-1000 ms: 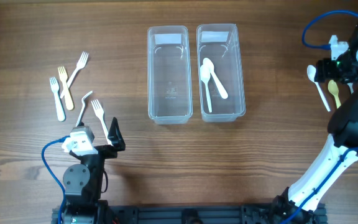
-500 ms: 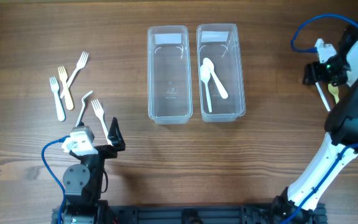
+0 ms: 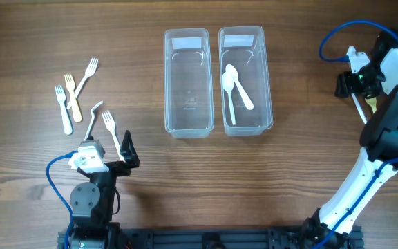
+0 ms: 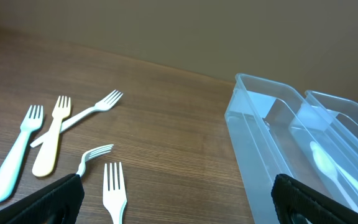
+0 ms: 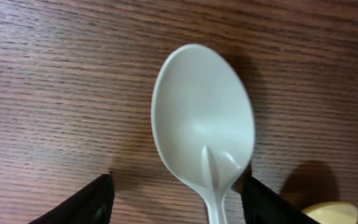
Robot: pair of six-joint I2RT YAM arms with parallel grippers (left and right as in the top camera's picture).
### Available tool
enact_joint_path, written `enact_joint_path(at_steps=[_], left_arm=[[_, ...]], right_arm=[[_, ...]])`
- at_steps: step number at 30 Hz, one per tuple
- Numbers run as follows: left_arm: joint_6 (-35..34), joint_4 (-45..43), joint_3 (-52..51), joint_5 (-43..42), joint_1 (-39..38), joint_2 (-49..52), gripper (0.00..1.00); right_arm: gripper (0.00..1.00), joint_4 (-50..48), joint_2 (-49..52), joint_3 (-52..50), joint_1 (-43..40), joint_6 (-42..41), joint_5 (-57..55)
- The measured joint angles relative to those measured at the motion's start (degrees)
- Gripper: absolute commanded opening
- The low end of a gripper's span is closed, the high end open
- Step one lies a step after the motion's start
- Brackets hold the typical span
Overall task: Pack container
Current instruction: 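Move the right gripper to a white spoon and grasp it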
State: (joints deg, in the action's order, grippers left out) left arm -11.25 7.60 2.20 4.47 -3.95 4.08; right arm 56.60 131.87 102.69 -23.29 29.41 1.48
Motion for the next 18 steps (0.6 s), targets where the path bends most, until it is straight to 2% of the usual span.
enact_joint_path(at_steps=[2,9,18], left_arm=[[0.0,0.0,0.0,0.0,0.0,0.0,1.00],[0.0,0.0,0.0,0.0,0.0,0.0,1.00],[0.0,0.0,0.0,0.0,0.0,0.0,1.00]], right_arm=[[0.58,-0.1,0.0,0.0,0.0,0.0,-0.2],[0.33,-0.7,0.0,-0.1,0.0,-1.7,-1.0],[0.17,-1.7,0.0,-0.2,0.0,-6.4,-1.3]])
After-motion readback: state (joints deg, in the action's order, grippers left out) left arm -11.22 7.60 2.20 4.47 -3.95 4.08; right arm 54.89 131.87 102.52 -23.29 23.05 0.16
